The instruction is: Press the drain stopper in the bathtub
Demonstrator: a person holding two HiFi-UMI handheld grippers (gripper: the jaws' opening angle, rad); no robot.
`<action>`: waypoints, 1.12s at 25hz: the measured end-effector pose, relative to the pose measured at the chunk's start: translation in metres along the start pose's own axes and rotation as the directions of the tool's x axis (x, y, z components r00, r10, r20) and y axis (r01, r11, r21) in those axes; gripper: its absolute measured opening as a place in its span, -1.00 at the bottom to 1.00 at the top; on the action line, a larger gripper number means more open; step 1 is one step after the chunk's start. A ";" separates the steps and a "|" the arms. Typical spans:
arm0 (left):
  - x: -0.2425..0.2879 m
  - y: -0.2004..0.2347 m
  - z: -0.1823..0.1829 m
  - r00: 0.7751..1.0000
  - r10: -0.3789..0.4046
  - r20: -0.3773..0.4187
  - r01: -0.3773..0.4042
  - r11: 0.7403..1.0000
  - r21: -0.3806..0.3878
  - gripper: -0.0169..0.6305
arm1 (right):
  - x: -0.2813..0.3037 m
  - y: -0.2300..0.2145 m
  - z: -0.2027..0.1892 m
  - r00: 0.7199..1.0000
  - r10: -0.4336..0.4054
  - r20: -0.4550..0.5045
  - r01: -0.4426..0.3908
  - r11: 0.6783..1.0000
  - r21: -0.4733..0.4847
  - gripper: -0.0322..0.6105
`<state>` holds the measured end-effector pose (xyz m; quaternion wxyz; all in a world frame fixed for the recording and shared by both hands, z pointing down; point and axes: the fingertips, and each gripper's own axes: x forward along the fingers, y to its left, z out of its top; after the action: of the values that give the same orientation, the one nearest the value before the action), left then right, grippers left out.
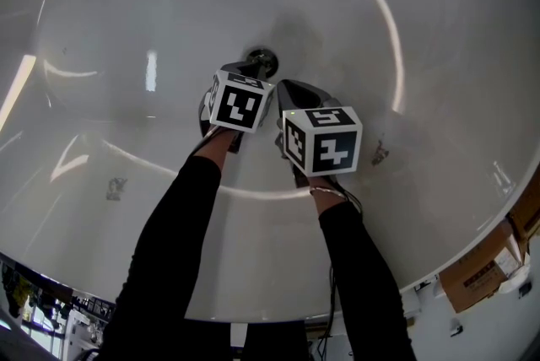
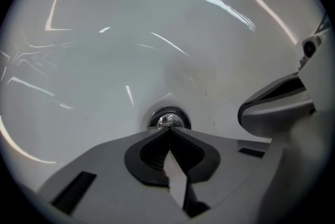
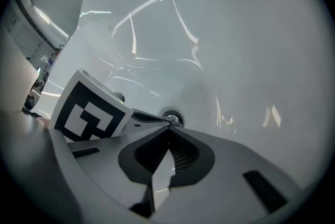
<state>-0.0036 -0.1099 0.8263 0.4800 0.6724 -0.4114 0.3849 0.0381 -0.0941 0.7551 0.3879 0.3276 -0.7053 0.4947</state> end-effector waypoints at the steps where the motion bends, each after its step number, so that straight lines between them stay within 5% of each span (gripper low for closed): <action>1: 0.000 0.000 0.000 1.000 0.001 -0.004 -0.001 1.000 0.001 -0.92 | 0.000 0.000 0.000 1.000 0.000 0.001 0.000 1.000 0.002 -0.89; 7: 0.001 0.003 0.000 0.998 0.004 -0.070 -0.007 0.999 -0.049 -0.92 | -0.001 -0.001 0.000 1.000 -0.006 0.000 0.006 1.000 0.007 -0.89; 10: -0.001 -0.001 0.000 0.996 0.007 -0.093 -0.008 1.000 -0.011 -0.92 | -0.004 -0.001 0.001 1.000 -0.014 -0.002 0.014 1.000 -0.010 -0.89; 28: -0.059 0.000 0.011 0.998 -0.045 0.053 0.043 0.998 0.034 -0.92 | -0.031 0.015 0.023 0.999 -0.029 0.039 0.030 0.999 -0.028 -0.89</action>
<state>-0.0236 -0.1095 0.7695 0.4660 0.6992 -0.4029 0.3627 0.0353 -0.1091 0.7166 0.3860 0.3419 -0.7147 0.4726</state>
